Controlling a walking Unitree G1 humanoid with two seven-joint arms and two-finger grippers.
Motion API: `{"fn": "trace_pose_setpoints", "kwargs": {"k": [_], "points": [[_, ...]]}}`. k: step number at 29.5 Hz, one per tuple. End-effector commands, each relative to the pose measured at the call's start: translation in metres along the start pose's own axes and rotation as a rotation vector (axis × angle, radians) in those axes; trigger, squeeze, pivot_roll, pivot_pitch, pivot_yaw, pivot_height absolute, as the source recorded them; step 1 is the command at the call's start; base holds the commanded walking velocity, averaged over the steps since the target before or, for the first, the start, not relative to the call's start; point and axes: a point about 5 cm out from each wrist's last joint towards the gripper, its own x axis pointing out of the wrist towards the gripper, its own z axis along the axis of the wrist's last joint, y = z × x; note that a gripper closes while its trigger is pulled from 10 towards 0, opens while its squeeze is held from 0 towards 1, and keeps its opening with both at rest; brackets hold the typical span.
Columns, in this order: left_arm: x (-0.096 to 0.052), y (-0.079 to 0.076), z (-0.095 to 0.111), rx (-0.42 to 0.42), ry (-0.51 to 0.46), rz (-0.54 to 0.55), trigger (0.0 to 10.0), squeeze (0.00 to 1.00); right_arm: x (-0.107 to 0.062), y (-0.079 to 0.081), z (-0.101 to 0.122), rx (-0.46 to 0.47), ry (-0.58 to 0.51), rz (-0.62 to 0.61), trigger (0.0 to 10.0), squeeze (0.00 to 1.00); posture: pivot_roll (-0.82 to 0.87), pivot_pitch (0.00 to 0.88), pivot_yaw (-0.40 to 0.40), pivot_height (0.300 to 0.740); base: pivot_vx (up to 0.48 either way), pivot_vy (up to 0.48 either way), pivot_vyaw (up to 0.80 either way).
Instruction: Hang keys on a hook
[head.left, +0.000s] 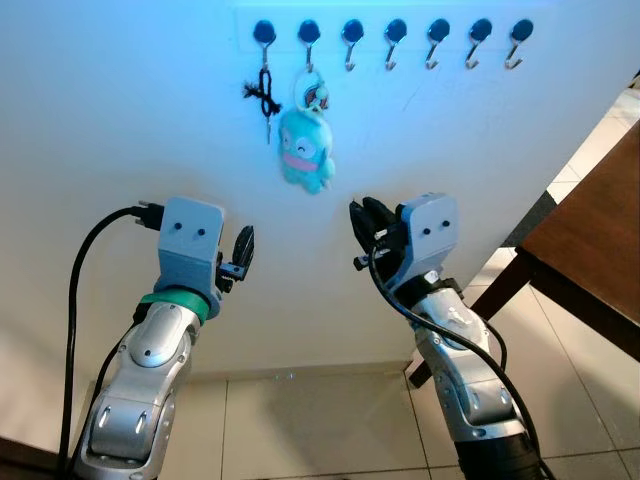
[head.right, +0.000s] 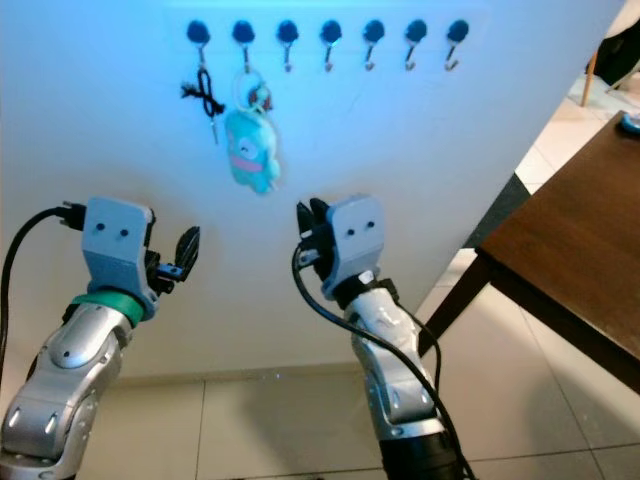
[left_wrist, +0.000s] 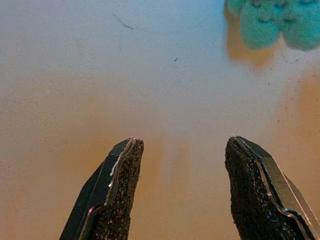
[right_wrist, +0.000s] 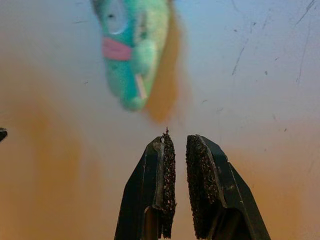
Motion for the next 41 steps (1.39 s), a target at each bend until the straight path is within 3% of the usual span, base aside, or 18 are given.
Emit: {"fn": "trace_pose_setpoints", "kwargs": {"k": [1,19,32,41], "points": [[-0.002,0.000,-0.004,0.000,0.011,0.005,10.0,0.00,-0.002,-0.001,-0.006,0.006,0.030,-0.010,10.0,0.00,-0.05,0.090,0.068,0.740,-0.364,0.000,0.00],[-0.001,-0.001,-0.003,-0.003,0.007,0.000,10.0,0.00,-0.001,-0.006,-0.005,0.034,0.030,-0.037,10.0,0.00,-0.05,0.089,0.072,0.740,-0.345,0.000,-0.55],[0.000,-0.004,-0.003,-0.040,0.052,-0.016,10.0,0.00,0.007,-0.008,0.002,0.052,0.004,-0.048,10.0,0.00,-0.04,0.084,0.077,0.740,0.000,0.000,-0.31],[0.001,-0.002,0.003,-0.023,0.005,-0.013,10.0,0.00,0.012,-0.007,0.006,0.062,-0.014,-0.043,10.0,0.00,-0.04,0.085,0.077,0.740,0.000,0.000,-0.80]]}}
